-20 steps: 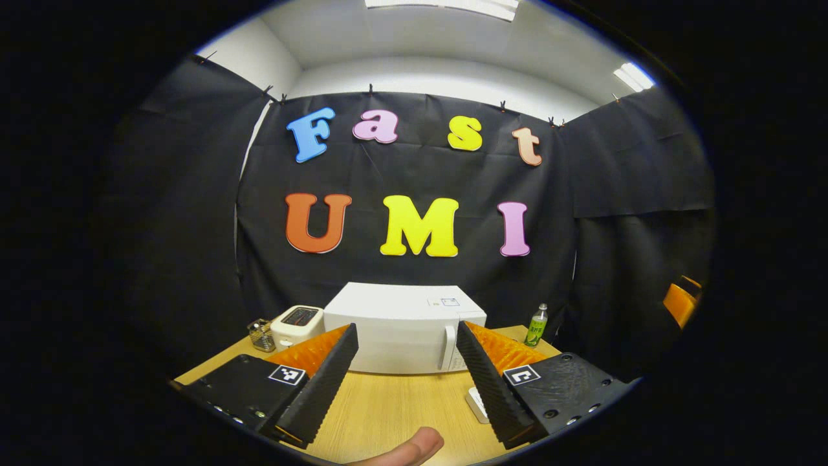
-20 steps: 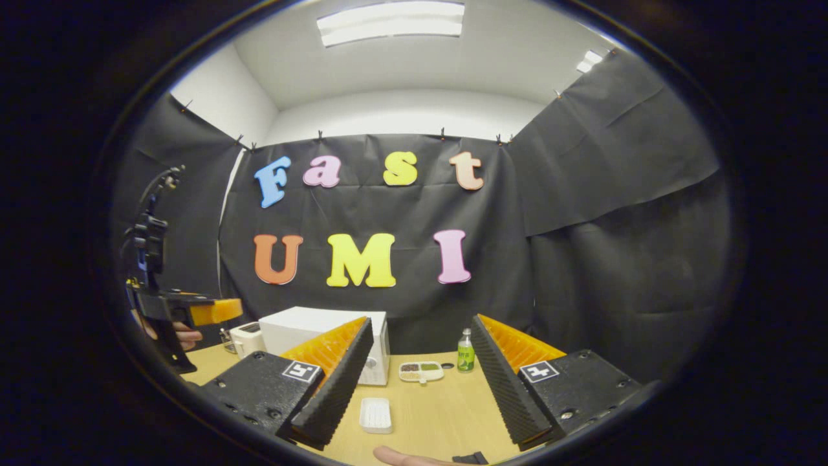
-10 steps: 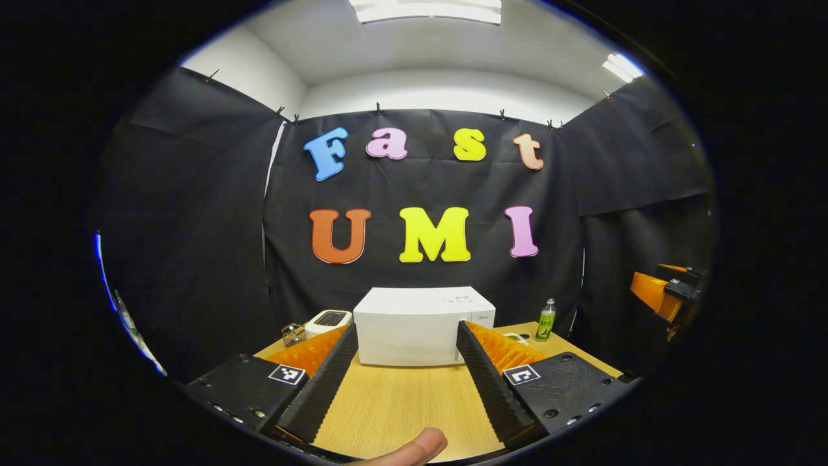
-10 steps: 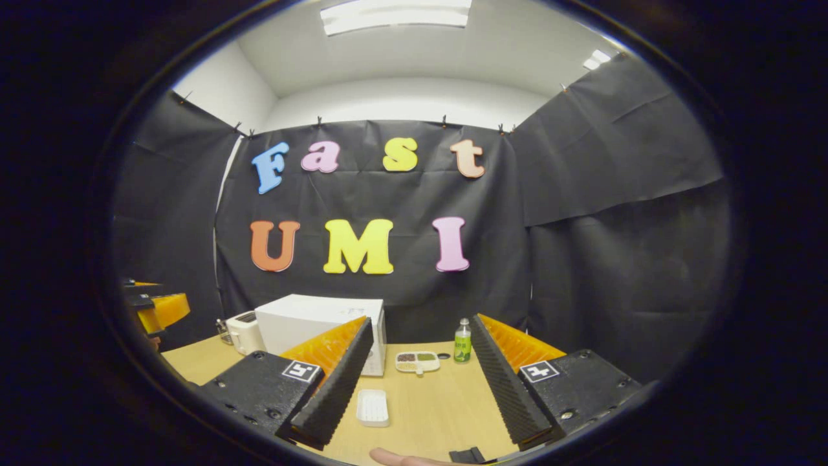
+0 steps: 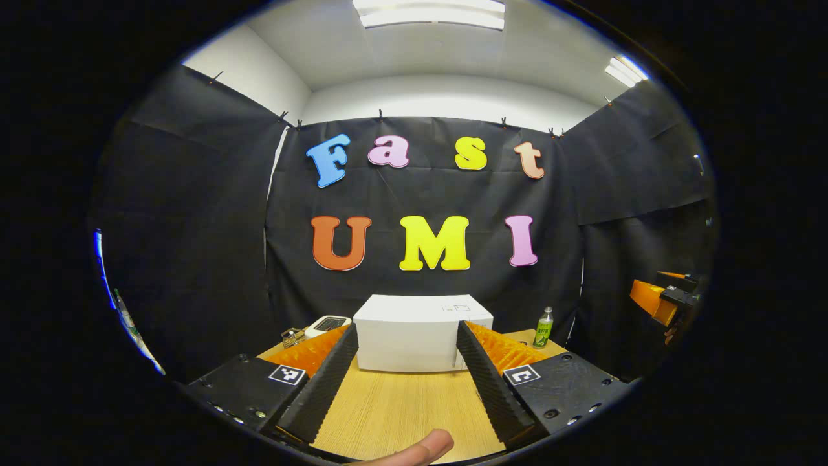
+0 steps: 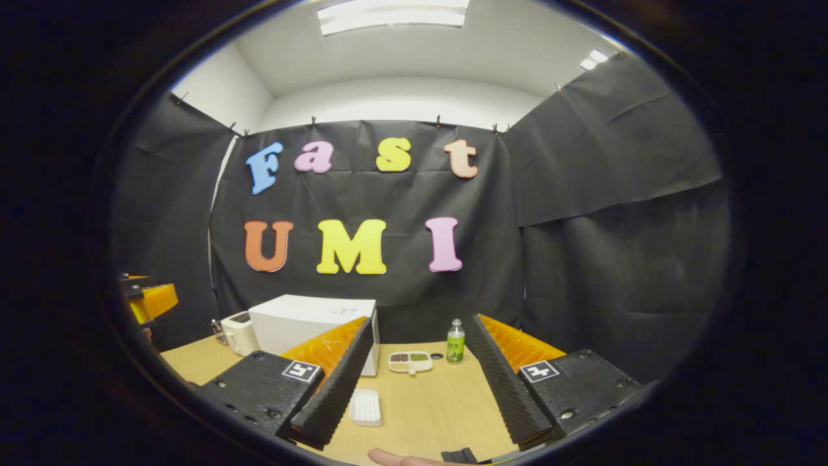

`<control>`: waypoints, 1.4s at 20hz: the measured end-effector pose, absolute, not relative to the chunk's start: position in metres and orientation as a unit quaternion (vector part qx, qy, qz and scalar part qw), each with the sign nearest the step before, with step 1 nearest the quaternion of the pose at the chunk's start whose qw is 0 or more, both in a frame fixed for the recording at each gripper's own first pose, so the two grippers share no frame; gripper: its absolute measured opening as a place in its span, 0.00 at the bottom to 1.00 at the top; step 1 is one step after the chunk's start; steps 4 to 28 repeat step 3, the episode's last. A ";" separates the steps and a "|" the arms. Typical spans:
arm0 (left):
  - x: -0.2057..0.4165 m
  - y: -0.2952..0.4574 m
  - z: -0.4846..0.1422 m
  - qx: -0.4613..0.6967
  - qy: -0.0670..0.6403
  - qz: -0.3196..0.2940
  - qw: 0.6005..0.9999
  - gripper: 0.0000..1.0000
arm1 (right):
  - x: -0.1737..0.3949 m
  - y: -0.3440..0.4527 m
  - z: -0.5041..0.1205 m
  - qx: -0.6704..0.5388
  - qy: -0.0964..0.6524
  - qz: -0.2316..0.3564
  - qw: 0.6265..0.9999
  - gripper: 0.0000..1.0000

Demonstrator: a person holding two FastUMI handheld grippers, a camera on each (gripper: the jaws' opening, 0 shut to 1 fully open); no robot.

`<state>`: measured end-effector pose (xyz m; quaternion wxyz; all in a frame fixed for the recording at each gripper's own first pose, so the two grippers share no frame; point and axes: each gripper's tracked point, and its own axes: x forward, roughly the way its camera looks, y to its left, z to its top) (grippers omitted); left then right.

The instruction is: Open the microwave oven with the left hand, put the food in, and close the microwave oven.

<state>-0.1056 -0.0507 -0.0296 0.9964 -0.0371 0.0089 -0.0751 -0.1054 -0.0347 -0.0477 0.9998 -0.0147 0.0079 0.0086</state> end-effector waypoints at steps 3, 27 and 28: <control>-0.106 -0.057 -0.029 -0.032 0.013 -0.083 0.996 0.95 | -0.105 -0.032 -0.043 -0.022 0.004 0.014 1.000 0.97; -0.106 -0.057 -0.029 -0.032 0.013 -0.083 0.996 0.95 | -0.105 -0.032 -0.043 -0.022 0.004 0.014 1.000 0.97; -0.106 -0.057 -0.029 -0.032 0.013 -0.083 0.996 0.95 | -0.105 -0.032 -0.043 -0.022 0.004 0.014 1.000 0.97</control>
